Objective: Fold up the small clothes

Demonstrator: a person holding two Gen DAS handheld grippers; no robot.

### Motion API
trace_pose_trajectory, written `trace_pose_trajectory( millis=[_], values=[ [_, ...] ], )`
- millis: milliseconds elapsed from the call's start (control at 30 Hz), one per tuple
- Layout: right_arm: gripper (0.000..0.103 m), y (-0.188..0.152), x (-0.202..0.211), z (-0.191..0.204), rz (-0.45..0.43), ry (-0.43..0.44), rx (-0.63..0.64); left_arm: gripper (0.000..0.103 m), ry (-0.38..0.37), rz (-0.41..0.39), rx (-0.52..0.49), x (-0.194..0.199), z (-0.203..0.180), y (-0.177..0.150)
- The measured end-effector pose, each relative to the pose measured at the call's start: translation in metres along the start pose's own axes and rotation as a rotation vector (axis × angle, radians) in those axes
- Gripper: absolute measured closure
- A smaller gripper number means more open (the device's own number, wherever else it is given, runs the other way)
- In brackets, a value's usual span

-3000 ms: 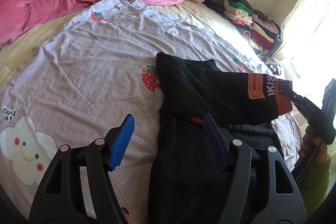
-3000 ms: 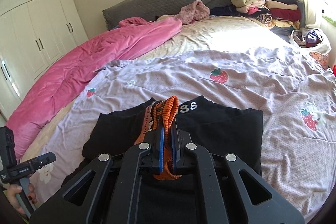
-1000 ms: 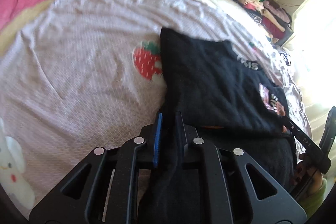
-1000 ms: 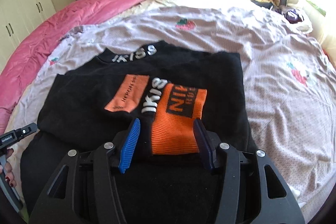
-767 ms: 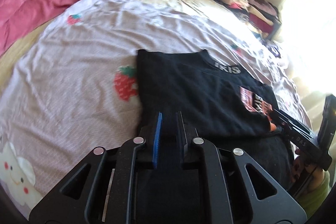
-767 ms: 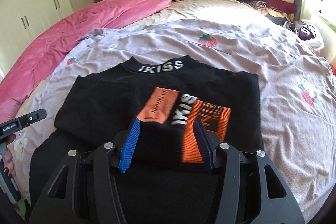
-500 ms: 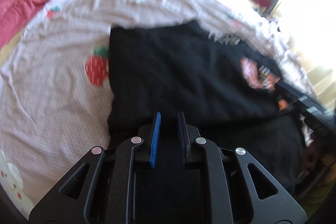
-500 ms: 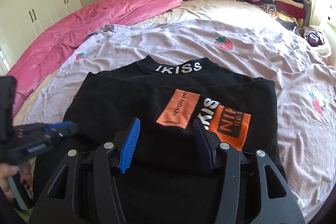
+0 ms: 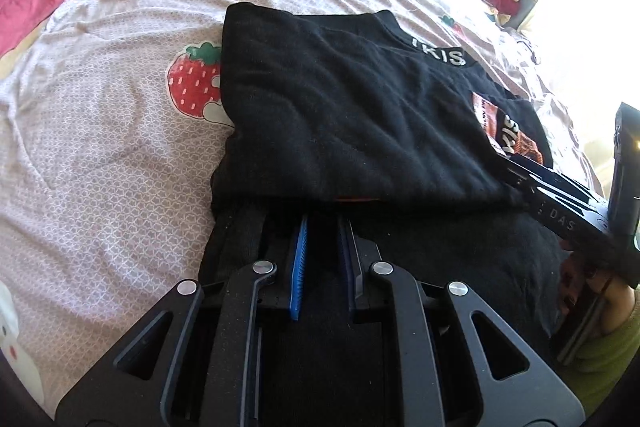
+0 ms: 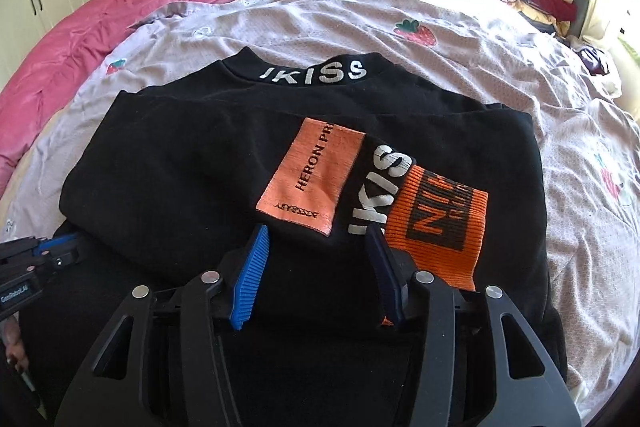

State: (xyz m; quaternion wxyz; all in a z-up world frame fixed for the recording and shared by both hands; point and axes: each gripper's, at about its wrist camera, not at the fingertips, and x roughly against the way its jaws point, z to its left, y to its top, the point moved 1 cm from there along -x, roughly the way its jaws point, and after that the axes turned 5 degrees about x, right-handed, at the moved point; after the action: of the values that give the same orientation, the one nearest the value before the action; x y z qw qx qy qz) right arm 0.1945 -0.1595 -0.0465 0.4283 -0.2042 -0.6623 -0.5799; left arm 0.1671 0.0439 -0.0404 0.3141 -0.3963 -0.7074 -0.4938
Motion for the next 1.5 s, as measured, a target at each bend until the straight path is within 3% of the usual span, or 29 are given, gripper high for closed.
trace_pose_trajectory(
  millis=[167, 400, 600, 767, 900, 1200, 1500],
  values=[
    [0.053, -0.002, 0.015, -0.004, -0.029, 0.067, -0.049, 0.093, -0.019, -0.02, 0.006, 0.012, 0.001, -0.003],
    [0.051, -0.004, 0.034, -0.007, -0.053, 0.066, -0.058, 0.085, -0.025, -0.048, -0.014, 0.025, -0.006, -0.004],
    [0.037, -0.006, 0.047, -0.009, -0.083, 0.06, -0.076, 0.076, -0.022, -0.067, -0.023, 0.033, -0.009, -0.007],
    [0.023, -0.007, 0.059, -0.007, -0.113, 0.075, -0.081, 0.063, -0.017, -0.089, -0.032, 0.042, -0.011, -0.008],
    [0.021, -0.006, 0.068, -0.004, -0.129, 0.073, -0.078, 0.039, -0.007, -0.116, -0.029, 0.05, -0.009, -0.007],
    [0.018, -0.006, 0.084, -0.003, -0.158, 0.064, -0.079, 0.01, 0.022, -0.167, -0.014, 0.068, -0.004, -0.006],
    [0.018, -0.01, 0.096, 0.003, -0.176, 0.067, -0.071, 0.01, 0.031, -0.192, -0.001, 0.082, 0.001, -0.01]
  ],
)
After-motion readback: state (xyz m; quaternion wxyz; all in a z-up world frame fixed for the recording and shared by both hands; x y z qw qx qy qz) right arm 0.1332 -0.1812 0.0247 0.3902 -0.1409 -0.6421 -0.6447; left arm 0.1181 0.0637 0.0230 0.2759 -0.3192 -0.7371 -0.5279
